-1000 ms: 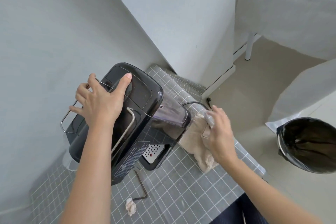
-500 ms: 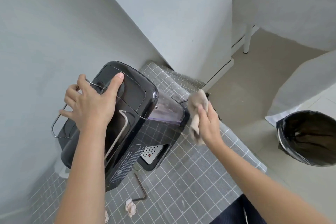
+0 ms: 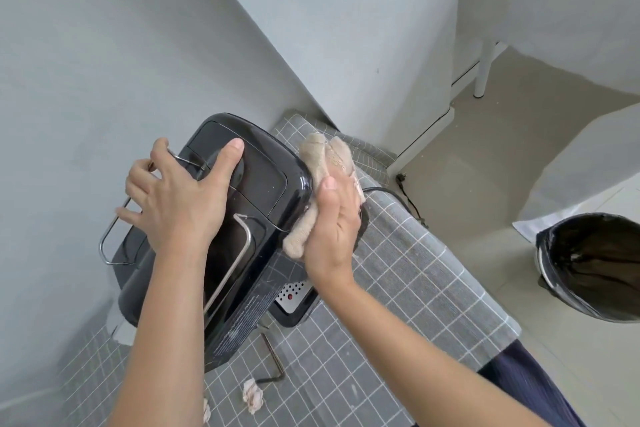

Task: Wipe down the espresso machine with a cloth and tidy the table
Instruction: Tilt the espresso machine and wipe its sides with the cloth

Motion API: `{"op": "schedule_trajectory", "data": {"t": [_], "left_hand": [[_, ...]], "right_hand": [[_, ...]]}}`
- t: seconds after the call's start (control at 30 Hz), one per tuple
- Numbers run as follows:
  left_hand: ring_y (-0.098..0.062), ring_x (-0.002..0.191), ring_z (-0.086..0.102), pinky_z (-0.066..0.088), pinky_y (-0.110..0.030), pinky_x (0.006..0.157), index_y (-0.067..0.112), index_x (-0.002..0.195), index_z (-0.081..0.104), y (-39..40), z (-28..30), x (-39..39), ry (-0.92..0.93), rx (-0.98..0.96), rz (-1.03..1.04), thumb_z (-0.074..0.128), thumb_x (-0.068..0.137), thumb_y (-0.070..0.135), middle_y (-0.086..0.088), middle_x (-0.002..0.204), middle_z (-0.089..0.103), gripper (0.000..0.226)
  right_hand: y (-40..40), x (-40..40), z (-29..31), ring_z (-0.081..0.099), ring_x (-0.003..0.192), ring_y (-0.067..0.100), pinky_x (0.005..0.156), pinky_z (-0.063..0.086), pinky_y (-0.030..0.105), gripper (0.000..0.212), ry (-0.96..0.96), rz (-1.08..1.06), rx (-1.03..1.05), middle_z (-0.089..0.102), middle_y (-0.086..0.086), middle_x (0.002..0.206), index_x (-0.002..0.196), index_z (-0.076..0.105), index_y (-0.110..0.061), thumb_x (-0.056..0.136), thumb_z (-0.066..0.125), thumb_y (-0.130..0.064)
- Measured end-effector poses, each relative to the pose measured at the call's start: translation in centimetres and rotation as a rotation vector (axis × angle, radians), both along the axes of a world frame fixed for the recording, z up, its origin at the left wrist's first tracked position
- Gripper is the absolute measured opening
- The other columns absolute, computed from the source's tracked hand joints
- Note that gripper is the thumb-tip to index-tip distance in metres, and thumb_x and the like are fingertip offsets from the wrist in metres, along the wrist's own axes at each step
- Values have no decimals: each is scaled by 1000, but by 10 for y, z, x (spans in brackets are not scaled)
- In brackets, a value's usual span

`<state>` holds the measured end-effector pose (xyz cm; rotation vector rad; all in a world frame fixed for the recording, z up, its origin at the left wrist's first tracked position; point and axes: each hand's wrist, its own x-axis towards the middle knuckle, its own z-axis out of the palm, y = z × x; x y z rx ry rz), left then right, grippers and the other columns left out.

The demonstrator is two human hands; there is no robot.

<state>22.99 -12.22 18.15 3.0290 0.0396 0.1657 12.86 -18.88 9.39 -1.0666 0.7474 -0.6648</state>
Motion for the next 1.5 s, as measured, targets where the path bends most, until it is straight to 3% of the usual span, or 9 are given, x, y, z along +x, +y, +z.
{"op": "schedule_trajectory", "data": {"t": [0.1, 0.23, 0.47, 0.6, 0.73, 1.07, 1.23, 1.37, 1.5], "left_hand": [[-29, 141, 18, 11, -59, 113, 26, 141, 25, 0, -1, 1, -9, 7, -5, 32, 63, 92, -14, 146, 29, 102], [-29, 140, 18, 10, -59, 112, 25, 141, 26, 0, -1, 0, -17, 7, -14, 33, 63, 91, -14, 145, 30, 103], [-30, 140, 20, 10, -60, 111, 23, 142, 26, 0, 1, -2, -26, 13, -29, 32, 64, 90, -14, 144, 31, 104], [-29, 140, 19, 10, -59, 111, 24, 142, 26, 1, 0, -1, -23, 17, -30, 31, 63, 91, -13, 144, 31, 103], [-29, 139, 20, 10, -58, 112, 25, 142, 26, 1, -1, 1, -25, 19, -30, 31, 63, 92, -12, 143, 31, 103], [-29, 140, 20, 9, -60, 113, 25, 142, 26, 1, -1, -1, -20, 22, -38, 30, 64, 91, -12, 143, 31, 103], [-29, 140, 19, 9, -61, 113, 25, 142, 25, 0, -1, -1, -20, 26, -38, 30, 64, 91, -13, 144, 31, 102], [-28, 141, 18, 7, -60, 113, 25, 143, 25, 1, -1, 0, -19, 31, -34, 31, 65, 90, -12, 145, 29, 102], [-29, 141, 19, 6, -61, 114, 25, 143, 25, 1, -2, 0, -21, 34, -32, 32, 65, 90, -12, 144, 30, 102]], "right_hand": [[-11, 11, -55, 52, 111, 20, 97, 38, 34, 35, 51, 36, 11, 62, -10, 99, 89, 62, -34, 96, 28, -42], [-12, 4, -115, 22, 147, 19, 116, 14, 29, 50, 276, 93, 123, 45, 11, 147, 110, 69, -7, 94, 30, -35], [30, -20, -39, 19, 147, 6, 122, 14, 41, 52, 123, -41, 127, 31, -7, 157, 150, 30, -31, 100, 25, -45], [0, -1, 22, 29, 142, 3, 120, 15, 32, 44, -24, 9, -122, 47, -12, 146, 137, 53, -31, 101, 28, -33], [-33, 19, -24, 47, 130, 2, 113, 34, 37, 37, -17, 151, 39, 56, -17, 136, 119, 67, -32, 93, 41, -34], [7, -24, -71, 22, 145, 1, 122, 16, 35, 50, 202, 76, 164, 27, -10, 159, 147, 39, -28, 99, 29, -34], [-6, -5, 1, 39, 135, 5, 115, 25, 28, 40, -6, 47, -129, 55, -6, 139, 130, 61, -26, 103, 31, -26], [-30, 17, -25, 52, 71, 9, 73, 44, 35, 41, -13, 99, -29, 57, -15, 67, 56, 58, -40, 93, 41, -33], [-23, 8, -91, 58, 92, 12, 87, 44, 36, 38, 189, 92, 53, 67, -14, 94, 76, 65, -52, 95, 37, -33]]}}
